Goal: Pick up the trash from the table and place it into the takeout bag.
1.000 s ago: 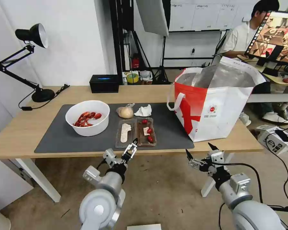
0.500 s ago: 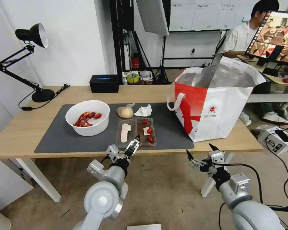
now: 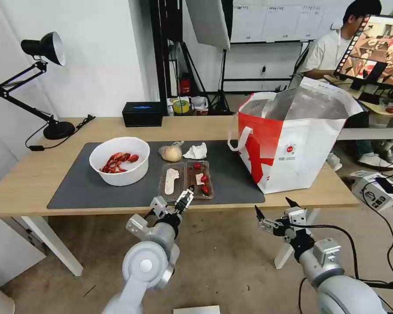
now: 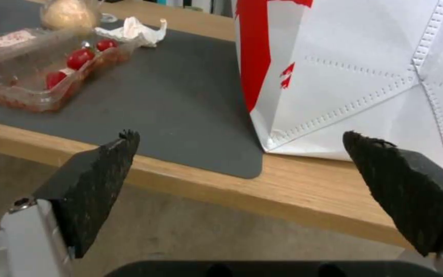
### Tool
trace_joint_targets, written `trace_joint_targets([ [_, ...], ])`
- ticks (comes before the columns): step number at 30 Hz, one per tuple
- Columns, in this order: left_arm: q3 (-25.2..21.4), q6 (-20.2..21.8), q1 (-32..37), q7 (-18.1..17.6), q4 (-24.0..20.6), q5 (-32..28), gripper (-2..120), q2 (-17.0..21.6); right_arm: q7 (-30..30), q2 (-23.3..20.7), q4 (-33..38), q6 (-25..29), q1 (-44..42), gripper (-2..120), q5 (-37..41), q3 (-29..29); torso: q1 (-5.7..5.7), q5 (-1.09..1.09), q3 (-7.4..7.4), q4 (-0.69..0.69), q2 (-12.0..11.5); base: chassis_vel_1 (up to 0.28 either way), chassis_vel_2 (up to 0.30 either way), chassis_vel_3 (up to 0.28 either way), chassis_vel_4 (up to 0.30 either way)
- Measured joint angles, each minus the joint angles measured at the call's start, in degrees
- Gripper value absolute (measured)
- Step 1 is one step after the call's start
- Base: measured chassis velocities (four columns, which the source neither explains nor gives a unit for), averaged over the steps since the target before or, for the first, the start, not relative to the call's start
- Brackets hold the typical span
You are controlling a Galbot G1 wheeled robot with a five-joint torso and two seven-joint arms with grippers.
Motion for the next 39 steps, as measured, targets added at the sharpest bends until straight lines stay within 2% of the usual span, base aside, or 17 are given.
trace_joint_targets([
  [16, -0.6, -1.9, -2.1, 0.1, 2.3, -0.5, 100, -0.1, 0.1, 0.3, -0.3, 0.0, -0.2, 100, -0.7, -0.3, 0.00, 0.00, 0.00, 0.00, 0.0, 0.000, 0.000, 0.000, 0.000],
  [20, -1.0, -2.9, -2.0, 2.3, 1.7, -1.1, 100, -0.1, 0.1, 0.5, -0.5, 0.0, -0.1, 100, -1.0, -0.5, 0.00, 0.00, 0.00, 0.00, 0.0, 0.000, 0.000, 0.000, 0.000],
  [22, -1.6, -3.7, -1.9, 5.7, 0.7, -2.6, 100, -0.1, 0.1, 1.0, -0.5, 0.0, -0.3, 100, -1.1, -0.6, 0.00, 0.00, 0.00, 0.00, 0.0, 0.000, 0.000, 0.000, 0.000],
  [25, -2.0, -4.0, -1.8, 7.4, -0.1, -3.3, 100, -0.1, 0.1, 1.4, -0.5, 0.0, -0.3, 100, -1.2, -0.6, 0.00, 0.00, 0.00, 0.00, 0.0, 0.000, 0.000, 0.000, 0.000],
  [29, -2.2, -4.2, -1.6, 8.7, -0.5, -3.7, 100, 0.0, 0.1, 1.6, -0.6, 0.0, -0.5, 100, -1.4, -0.6, 0.00, 0.00, 0.00, 0.00, 0.0, 0.000, 0.000, 0.000, 0.000],
  [39, -1.6, -4.0, -2.0, 9.5, -0.4, -3.4, 100, 0.2, 0.1, 2.0, -0.5, 0.0, -1.1, 100, -1.9, -0.5, 0.00, 0.00, 0.00, 0.00, 0.0, 0.000, 0.000, 0.000, 0.000],
])
